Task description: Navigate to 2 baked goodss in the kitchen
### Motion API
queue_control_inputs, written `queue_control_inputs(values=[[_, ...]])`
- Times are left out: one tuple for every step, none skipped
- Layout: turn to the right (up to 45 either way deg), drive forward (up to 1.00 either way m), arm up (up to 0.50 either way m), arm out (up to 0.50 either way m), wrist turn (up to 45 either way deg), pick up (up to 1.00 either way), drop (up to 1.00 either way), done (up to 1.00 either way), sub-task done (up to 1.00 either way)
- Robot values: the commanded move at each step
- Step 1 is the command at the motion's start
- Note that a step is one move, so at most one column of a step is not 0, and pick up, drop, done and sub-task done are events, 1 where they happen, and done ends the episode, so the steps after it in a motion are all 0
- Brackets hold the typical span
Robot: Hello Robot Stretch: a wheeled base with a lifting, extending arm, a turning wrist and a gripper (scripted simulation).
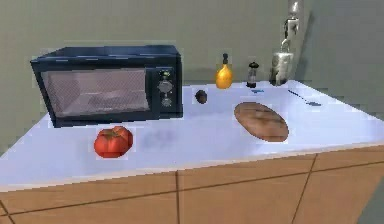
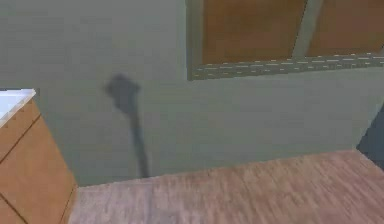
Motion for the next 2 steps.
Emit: queue_control_inputs(values=[[18.0,0.00,0.00,0.00,0.0,0.00,0.00,0.00,0.00],[0.0,0.00,0.00,0.00,0.0,0.00,0.00,0.00,1.00]])
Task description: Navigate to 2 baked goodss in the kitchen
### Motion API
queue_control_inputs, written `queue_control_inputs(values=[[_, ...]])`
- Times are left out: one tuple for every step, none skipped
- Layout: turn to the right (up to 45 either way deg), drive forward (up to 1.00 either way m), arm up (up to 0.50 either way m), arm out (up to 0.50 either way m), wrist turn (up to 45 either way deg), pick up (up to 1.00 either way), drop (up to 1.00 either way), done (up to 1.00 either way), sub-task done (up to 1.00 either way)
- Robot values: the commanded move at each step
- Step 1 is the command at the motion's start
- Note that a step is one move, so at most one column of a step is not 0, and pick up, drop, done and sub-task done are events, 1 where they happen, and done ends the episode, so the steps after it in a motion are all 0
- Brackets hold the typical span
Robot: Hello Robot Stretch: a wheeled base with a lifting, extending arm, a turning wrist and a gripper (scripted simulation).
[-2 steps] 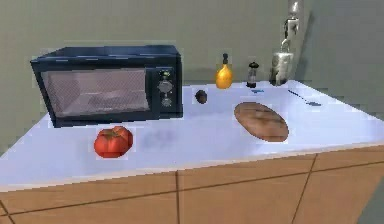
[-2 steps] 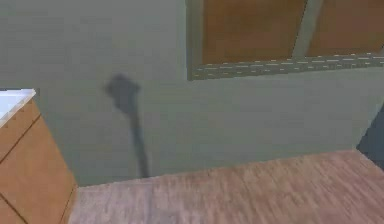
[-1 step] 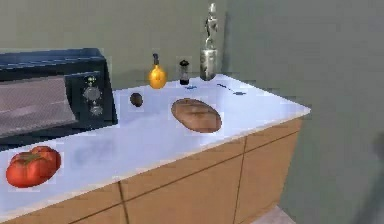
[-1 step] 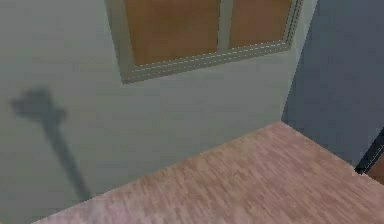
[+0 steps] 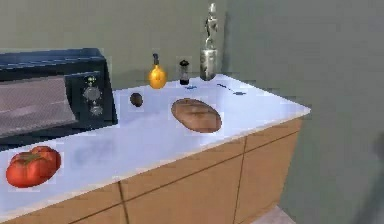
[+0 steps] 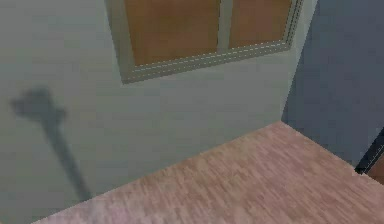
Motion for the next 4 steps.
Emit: queue_control_inputs(values=[[-45.0,0.00,0.00,0.00,0.0,0.00,0.00,0.00,0.00],[-45.0,0.00,0.00,0.00,0.0,0.00,0.00,0.00,0.00],[-9.0,0.00,0.00,0.00,0.0,0.00,0.00,0.00,0.00],[0.0,0.90,0.00,0.00,0.0,0.00,0.00,0.00,0.00]])
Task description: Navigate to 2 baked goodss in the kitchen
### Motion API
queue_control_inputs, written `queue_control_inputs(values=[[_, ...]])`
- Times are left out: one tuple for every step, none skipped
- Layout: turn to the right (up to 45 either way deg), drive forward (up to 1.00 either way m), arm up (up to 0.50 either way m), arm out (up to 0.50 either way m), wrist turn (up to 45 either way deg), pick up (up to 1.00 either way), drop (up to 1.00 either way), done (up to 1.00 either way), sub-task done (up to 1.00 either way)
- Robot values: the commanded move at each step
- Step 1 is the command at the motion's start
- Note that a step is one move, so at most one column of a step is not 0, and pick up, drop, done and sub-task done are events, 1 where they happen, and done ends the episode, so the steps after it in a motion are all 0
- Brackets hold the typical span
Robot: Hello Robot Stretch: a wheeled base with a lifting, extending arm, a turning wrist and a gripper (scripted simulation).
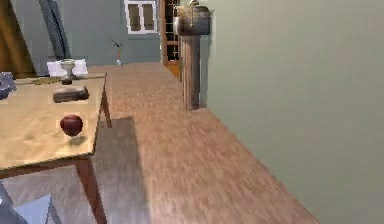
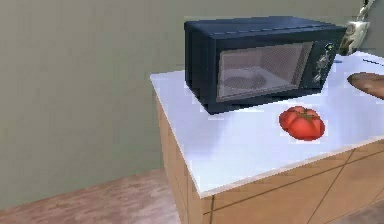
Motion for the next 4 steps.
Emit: queue_control_inputs(values=[[-15.0,0.00,0.00,0.00,0.0,0.00,0.00,0.00,0.00],[0.0,0.05,0.00,0.00,0.0,0.00,0.00,0.00,0.00],[15.0,0.00,0.00,0.00,0.0,0.00,0.00,0.00,0.00],[0.0,0.85,0.00,0.00,0.0,0.00,0.00,0.00,0.00]])
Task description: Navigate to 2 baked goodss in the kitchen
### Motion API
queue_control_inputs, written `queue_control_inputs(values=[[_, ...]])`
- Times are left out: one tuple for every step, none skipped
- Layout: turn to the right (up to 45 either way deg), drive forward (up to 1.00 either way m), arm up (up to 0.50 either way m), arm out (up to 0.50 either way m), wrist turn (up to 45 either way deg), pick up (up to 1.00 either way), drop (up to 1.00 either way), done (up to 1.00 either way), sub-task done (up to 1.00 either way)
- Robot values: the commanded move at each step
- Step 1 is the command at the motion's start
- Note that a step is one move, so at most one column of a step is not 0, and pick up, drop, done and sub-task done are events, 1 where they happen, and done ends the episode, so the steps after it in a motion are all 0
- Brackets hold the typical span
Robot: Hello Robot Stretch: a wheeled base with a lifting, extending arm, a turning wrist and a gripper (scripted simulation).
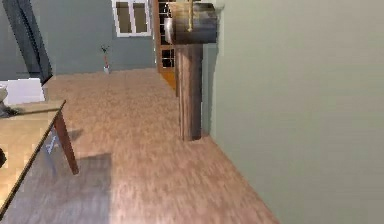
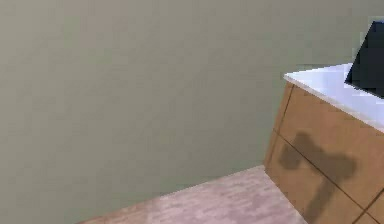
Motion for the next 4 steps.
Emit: queue_control_inputs(values=[[-12.0,0.00,0.00,0.00,0.0,0.00,0.00,0.00,0.00],[-3.0,0.00,0.00,0.00,0.0,0.00,0.00,0.00,0.00],[0.0,0.25,0.00,0.00,0.0,0.00,0.00,0.00,0.00],[-45.0,0.00,0.00,0.00,0.0,0.00,0.00,0.00,0.00]])
